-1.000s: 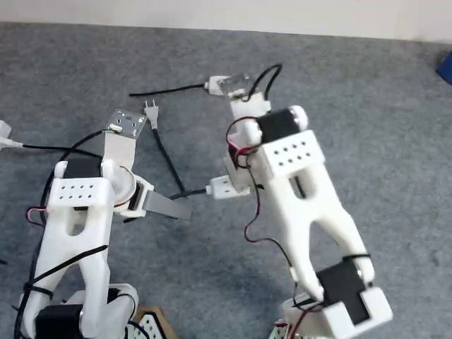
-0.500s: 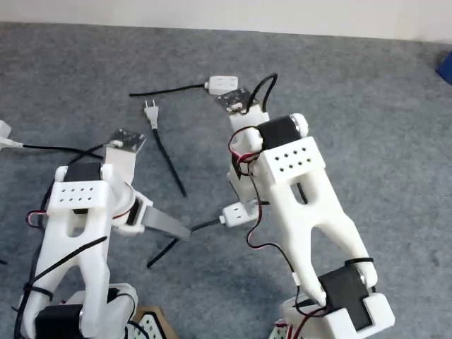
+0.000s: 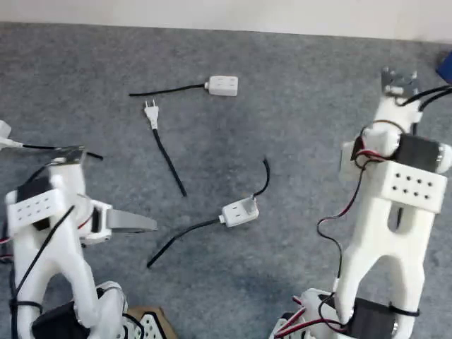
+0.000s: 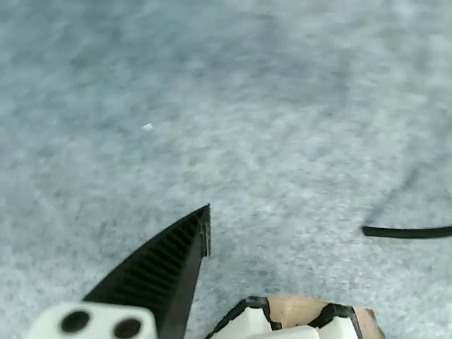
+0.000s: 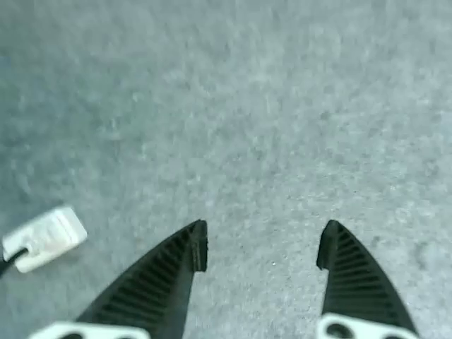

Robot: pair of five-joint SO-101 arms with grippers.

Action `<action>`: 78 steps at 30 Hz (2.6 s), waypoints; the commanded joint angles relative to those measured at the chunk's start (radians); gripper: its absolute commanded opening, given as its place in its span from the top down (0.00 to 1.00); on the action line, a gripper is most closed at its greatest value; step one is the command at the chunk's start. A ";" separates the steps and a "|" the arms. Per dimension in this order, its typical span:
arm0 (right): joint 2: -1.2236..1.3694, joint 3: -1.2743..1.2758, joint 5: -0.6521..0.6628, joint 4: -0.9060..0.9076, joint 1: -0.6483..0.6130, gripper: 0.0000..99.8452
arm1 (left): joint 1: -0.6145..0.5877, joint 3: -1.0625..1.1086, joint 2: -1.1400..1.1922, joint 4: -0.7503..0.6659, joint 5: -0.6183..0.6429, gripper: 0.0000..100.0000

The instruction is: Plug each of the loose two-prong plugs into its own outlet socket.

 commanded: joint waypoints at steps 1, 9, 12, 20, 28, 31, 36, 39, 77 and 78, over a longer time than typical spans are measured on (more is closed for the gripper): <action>-0.044 0.182 0.028 -0.076 -0.038 0.75 | 0.013 -0.067 -0.013 0.005 -0.009 0.38; -0.045 0.487 -0.117 -0.323 -0.021 0.75 | 0.401 -0.300 -0.005 0.044 -0.009 0.43; -0.048 0.530 -0.075 -0.325 -0.015 0.75 | 0.581 -0.361 0.071 0.100 -0.012 0.51; -0.302 0.604 -0.071 -0.389 0.223 0.75 | 0.894 -0.561 0.499 0.064 -0.008 0.58; -0.541 0.831 -0.012 -0.519 0.286 0.75 | 1.070 -0.802 0.728 0.138 -0.014 0.58; -0.581 0.872 -0.006 -0.524 0.294 0.75 | 1.093 -0.886 0.797 0.138 -0.014 0.58; -0.585 0.946 0.035 -0.576 0.308 0.75 | 1.110 -1.009 0.946 0.140 -0.014 0.58; -0.587 1.001 0.035 -0.628 0.315 0.75 | 1.109 -1.070 1.029 0.153 -0.015 0.58; -0.588 1.027 0.038 -0.634 0.266 0.75 | 0.576 -1.423 1.125 0.232 -0.012 0.95; -0.588 1.027 0.038 -0.634 0.260 0.75 | 0.527 -1.451 1.125 0.232 -0.038 0.95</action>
